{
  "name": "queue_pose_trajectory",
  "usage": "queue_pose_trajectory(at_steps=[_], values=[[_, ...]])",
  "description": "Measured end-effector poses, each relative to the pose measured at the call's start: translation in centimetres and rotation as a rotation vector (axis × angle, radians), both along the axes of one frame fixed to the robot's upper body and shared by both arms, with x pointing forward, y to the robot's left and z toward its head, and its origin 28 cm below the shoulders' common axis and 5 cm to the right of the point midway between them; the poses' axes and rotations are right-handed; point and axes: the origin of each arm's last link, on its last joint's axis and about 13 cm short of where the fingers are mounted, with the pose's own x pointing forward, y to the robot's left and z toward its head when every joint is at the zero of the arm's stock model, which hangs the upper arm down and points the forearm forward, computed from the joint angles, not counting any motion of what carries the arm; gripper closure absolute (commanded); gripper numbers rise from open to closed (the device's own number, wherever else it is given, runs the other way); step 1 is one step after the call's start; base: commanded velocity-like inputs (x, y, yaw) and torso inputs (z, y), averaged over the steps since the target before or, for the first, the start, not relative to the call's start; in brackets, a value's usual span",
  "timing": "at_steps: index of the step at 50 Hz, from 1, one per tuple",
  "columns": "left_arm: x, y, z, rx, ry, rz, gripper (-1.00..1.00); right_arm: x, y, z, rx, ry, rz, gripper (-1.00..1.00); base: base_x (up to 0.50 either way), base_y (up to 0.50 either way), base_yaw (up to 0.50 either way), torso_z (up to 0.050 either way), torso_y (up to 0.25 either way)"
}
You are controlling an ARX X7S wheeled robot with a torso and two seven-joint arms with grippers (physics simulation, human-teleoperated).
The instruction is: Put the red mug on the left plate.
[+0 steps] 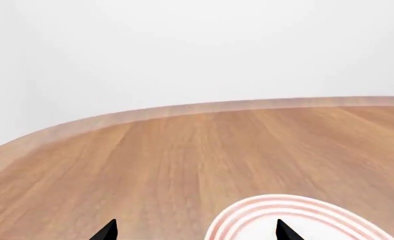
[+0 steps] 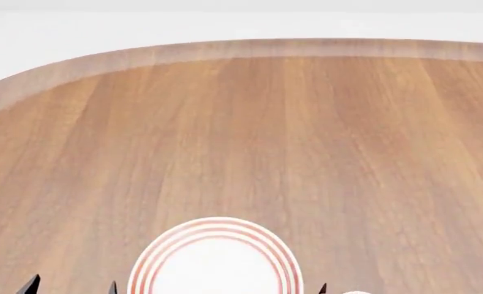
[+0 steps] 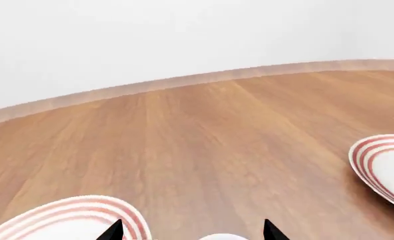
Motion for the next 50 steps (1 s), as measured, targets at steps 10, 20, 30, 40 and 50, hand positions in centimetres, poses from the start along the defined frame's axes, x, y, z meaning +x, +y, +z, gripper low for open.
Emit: queue_pose_trajectory(at_steps=[10,20,30,40,50], values=[[0.0,0.2,0.1,-0.004,-0.002,0.005,-1.00,-0.4,-0.4,1.1,0.075,0.044,-0.223,-1.00,0.00,0.00,0.00,0.000,0.000],[0.0,0.3,0.1,-0.008,-0.001,0.010,-1.00,-0.9,-1.0,1.7,0.169,0.079,-0.384,-1.00,0.00,0.00,0.00,0.000,0.000],[0.0,0.3,0.0,-0.009,0.000,0.012,-1.00,-1.7,-1.3,2.2,0.277,0.115,-0.478,-1.00,0.00,0.00,0.00,0.000,0.000],[0.0,0.3,0.0,-0.009,0.001,0.010,-1.00,-1.7,-1.5,2.6,0.351,0.142,-0.541,-1.00,0.00,0.00,0.00,0.000,0.000],[0.0,0.2,0.0,-0.008,0.004,0.007,-1.00,-0.2,-2.0,3.2,0.395,0.157,-0.603,-1.00,0.00,0.00,0.00,0.000,0.000]])
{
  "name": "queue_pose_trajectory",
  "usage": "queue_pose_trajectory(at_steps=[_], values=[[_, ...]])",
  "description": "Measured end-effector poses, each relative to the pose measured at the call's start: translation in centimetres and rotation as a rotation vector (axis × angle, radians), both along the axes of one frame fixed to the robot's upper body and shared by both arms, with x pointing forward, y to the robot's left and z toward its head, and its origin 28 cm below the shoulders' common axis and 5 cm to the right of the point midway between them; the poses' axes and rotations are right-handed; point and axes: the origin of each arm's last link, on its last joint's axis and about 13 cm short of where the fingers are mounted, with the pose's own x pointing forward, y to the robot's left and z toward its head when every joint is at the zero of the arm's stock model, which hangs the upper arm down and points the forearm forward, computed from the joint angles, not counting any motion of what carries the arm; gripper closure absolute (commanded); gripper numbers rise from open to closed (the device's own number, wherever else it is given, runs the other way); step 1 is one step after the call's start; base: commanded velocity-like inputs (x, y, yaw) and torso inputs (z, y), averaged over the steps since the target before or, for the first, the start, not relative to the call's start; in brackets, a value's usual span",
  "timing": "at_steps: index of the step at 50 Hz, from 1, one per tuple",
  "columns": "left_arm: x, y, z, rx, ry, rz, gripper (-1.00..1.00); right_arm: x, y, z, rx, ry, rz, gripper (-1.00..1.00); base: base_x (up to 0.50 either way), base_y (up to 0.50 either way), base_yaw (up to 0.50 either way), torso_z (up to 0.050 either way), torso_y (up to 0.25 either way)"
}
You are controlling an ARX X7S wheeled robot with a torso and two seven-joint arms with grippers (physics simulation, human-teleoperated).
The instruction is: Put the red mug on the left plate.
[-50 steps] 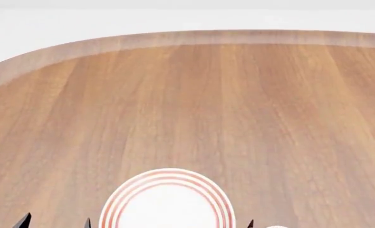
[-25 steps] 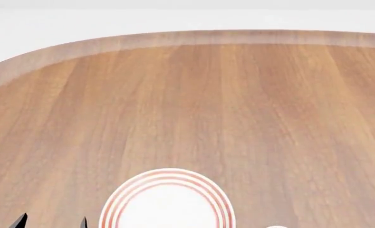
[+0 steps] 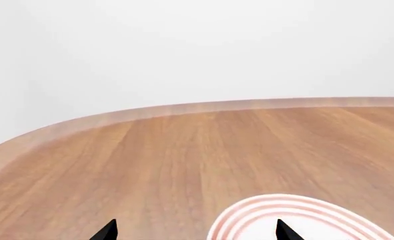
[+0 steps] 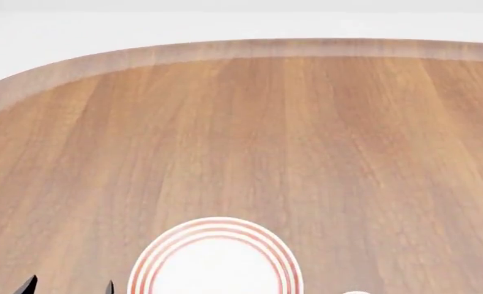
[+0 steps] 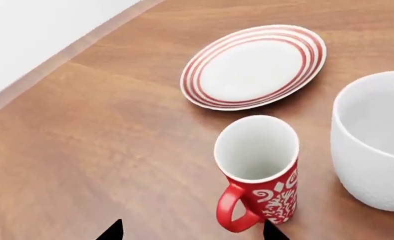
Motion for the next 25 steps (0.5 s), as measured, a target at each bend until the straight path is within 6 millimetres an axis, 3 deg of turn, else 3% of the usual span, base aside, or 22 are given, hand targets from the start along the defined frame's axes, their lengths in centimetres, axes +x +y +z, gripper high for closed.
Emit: queue_pose_trajectory(at_steps=[25], values=[[0.0,0.2,0.0,-0.003,0.002,0.004,-1.00,4.5,-0.9,-0.6,0.097,0.074,-0.091,-1.00,0.00,0.00,0.00,0.000,0.000]])
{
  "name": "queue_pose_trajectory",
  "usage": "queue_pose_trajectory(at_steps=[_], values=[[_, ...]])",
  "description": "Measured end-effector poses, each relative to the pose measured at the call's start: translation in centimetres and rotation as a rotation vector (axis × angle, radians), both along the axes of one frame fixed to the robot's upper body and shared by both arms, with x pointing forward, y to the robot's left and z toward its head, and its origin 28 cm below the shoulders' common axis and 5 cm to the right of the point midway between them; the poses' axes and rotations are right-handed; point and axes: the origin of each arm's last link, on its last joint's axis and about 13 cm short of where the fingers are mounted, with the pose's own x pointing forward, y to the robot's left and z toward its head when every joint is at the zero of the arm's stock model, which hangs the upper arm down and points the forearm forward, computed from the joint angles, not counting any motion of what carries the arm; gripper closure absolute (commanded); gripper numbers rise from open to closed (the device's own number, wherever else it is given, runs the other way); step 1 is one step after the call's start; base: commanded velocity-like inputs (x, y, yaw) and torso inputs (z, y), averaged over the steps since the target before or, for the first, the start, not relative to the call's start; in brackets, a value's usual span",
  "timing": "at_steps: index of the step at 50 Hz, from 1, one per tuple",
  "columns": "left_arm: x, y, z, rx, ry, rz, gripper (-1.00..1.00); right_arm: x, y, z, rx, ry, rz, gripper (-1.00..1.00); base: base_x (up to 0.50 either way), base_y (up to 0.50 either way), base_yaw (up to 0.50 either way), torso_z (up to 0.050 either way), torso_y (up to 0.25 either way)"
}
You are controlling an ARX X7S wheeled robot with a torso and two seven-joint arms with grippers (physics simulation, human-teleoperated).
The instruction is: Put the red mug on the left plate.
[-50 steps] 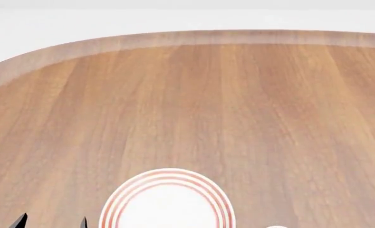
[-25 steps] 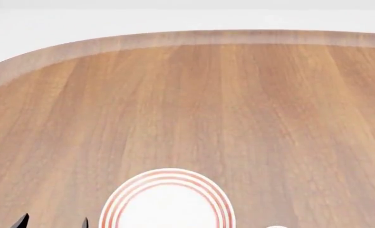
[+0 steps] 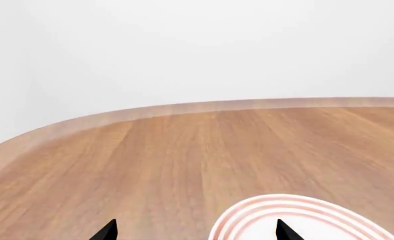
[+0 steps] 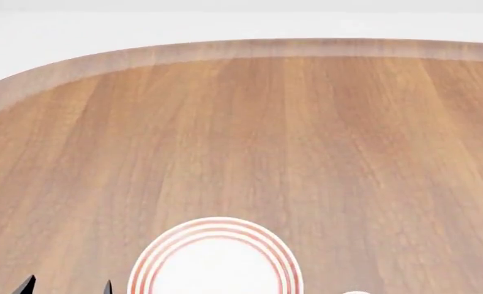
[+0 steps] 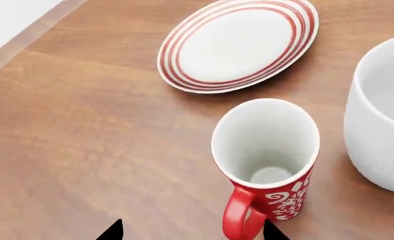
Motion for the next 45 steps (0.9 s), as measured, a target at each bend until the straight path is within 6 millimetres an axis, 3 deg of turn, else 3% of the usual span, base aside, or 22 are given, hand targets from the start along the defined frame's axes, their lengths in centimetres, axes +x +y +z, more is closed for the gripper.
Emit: queue_pose_trajectory(at_steps=[45], values=[[0.0,0.1,-0.1,0.003,0.003,-0.002,-1.00,2.7,-1.2,-1.4,0.087,0.077,-0.118,-1.00,0.00,0.00,0.00,0.000,0.000]])
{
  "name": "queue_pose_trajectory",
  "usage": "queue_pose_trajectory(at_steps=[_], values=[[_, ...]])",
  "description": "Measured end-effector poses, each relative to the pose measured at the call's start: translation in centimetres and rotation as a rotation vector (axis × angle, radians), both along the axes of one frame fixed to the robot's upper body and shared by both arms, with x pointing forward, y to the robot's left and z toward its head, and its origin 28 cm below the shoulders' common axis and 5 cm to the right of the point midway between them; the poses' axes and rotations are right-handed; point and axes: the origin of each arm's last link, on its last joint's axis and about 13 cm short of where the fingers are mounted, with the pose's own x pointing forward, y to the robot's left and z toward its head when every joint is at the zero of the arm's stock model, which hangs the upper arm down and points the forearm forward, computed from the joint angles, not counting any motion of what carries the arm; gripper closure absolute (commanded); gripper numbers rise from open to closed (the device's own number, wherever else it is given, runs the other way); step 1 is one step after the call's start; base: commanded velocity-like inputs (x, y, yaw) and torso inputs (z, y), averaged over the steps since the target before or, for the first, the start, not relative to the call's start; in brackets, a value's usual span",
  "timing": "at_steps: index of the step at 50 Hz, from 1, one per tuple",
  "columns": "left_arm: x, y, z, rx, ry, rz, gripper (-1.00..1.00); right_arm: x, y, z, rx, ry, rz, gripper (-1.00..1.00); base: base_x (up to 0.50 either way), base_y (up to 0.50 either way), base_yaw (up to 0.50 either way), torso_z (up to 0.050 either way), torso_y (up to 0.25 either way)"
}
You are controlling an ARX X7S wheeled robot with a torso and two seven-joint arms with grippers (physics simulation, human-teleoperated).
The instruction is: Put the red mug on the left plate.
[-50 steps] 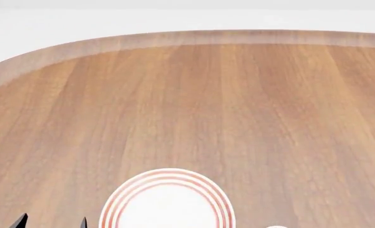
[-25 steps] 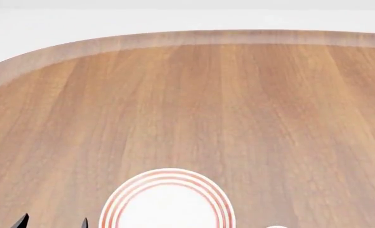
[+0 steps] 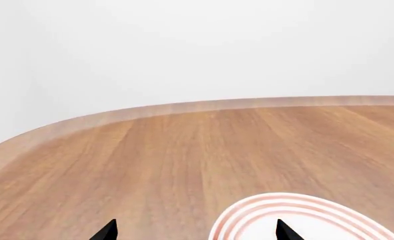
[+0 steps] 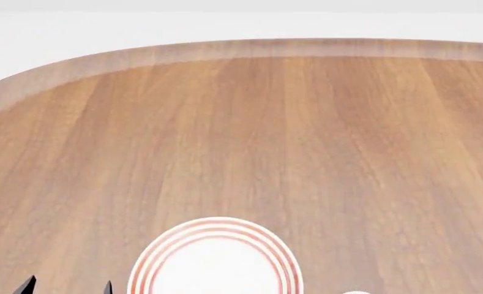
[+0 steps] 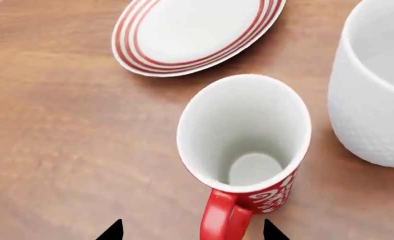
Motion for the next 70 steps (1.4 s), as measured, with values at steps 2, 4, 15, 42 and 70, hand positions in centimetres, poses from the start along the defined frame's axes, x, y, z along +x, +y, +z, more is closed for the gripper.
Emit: queue_pose_trajectory(at_steps=[2,4,15,42,70], values=[[0.0,0.0,0.0,0.000,0.000,0.000,-1.00,0.1,0.0,-0.1,0.001,0.003,-0.002,-1.00,0.00,0.00,0.00,0.000,0.000],[0.0,0.0,0.0,0.000,0.000,0.000,-1.00,0.2,0.0,-0.1,0.002,0.006,-0.004,-1.00,0.00,0.00,0.00,0.000,0.000],[0.0,0.0,0.0,0.001,0.000,-0.001,-1.00,0.6,-0.1,-0.6,0.005,0.020,-0.009,-1.00,0.00,0.00,0.00,0.000,0.000],[0.0,0.0,0.0,0.006,0.000,-0.002,-1.00,0.6,-0.1,-1.1,0.004,0.031,-0.010,1.00,0.00,0.00,0.00,0.000,0.000],[0.0,0.0,0.1,0.003,-0.002,0.001,-1.00,-2.4,2.5,4.2,-0.075,-0.175,0.163,1.00,0.00,0.00,0.00,0.000,0.001]])
